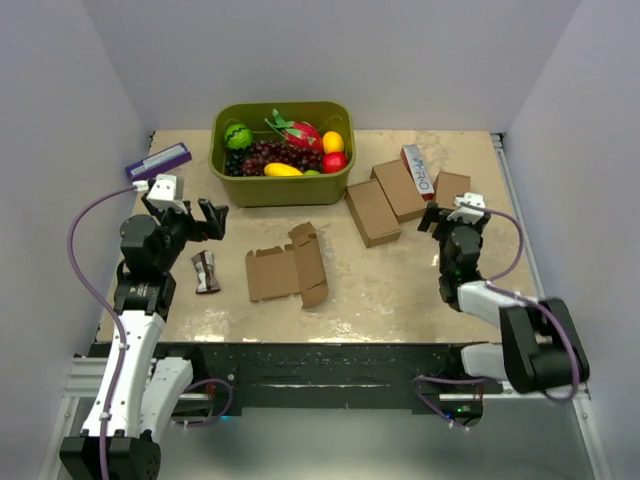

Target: Fold the paper box

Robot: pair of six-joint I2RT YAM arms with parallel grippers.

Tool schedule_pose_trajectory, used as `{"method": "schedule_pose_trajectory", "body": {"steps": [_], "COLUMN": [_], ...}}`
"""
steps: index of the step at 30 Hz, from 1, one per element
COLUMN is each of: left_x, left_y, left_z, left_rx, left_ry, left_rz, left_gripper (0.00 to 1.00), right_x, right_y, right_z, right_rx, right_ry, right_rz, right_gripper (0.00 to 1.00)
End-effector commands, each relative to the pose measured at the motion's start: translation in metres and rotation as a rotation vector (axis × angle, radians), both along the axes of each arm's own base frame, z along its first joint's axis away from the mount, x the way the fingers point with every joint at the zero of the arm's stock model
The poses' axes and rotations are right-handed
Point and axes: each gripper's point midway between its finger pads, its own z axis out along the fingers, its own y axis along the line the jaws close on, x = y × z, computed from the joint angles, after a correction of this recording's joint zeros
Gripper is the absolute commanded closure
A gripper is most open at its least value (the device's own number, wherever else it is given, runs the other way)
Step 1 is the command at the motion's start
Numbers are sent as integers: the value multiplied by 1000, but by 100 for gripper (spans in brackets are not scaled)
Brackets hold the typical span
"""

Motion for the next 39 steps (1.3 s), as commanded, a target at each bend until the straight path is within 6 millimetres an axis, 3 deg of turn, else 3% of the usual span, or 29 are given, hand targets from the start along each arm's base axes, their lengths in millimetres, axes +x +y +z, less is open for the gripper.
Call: {"method": "schedule_pose_trajectory", "body": {"steps": [1,4,5,6,8,10,11,13,14,19,21,22,23,24,25,28,29,32,36,38,39], "left_x": [2,2,2,3,4,5,7,7,7,5,4,4,5,5,5,6,6,6,5,6,5], "left_y": [8,12,12,14,16,16,15,6,3,-4,-6,-7,-8,-11,-13,-16,-17,-20,-24,-26,-28], "left_z": [4,5,5,5,1,-2,-6,-8,-9,-11,-11,-10,-12,-11,-12,-15,-16,-17,-18,-19,-20], "left_rx": [-5,-2,-5,-5,-12,-18,-18,-18,-18,-17,-21,-25,-26,-30,-31,-37,-37,-38,-38,-40,-41], "left_ry": [-5,-5,-3,-1,19,35,51,54,55,50,49,48,53,53,56,69,74,78,83,86,87], "left_rz": [46,69,71,82,95,98,90,38,16,-23,-35,-42,-48,-64,-72,-93,-101,-117,-145,-156,-168], "left_gripper": [0,0,0,0,0,0,0,0,0,0,0,0,0,0,0,0,0,0,1,2,3], "right_x": [-16,-32,-37,-36,-35,-25,-25,-12,-20,-22,-33,-34,-46,-47,-55,-69,-72,-75,-73,-73,-73], "right_y": [-12,-18,-16,6,30,50,66,85,117,188,223,238,254,266,281,308,311,325,326,324,323], "right_z": [99,112,125,133,137,141,122,118,105,69,60,41,26,27,8,-6,-19,-34,-51,-56,-55], "right_rx": [162,297,358,342,337,355,332,274,221,177,131,103,74,71,43,12,-14,-58,-102,-117,-117], "right_ry": [-192,-223,-266,-263,-233,-165,-54,23,95,279,339,389,451,458,508,540,569,612,653,665,662], "right_rz": [-91,-147,-137,4,136,219,245,233,297,408,472,490,527,542,566,609,606,607,580,571,571], "right_gripper": [1,1,1,1,2,10,11,12,11,11,12,14,16,17,19,21,23,31,42,56,68]}}
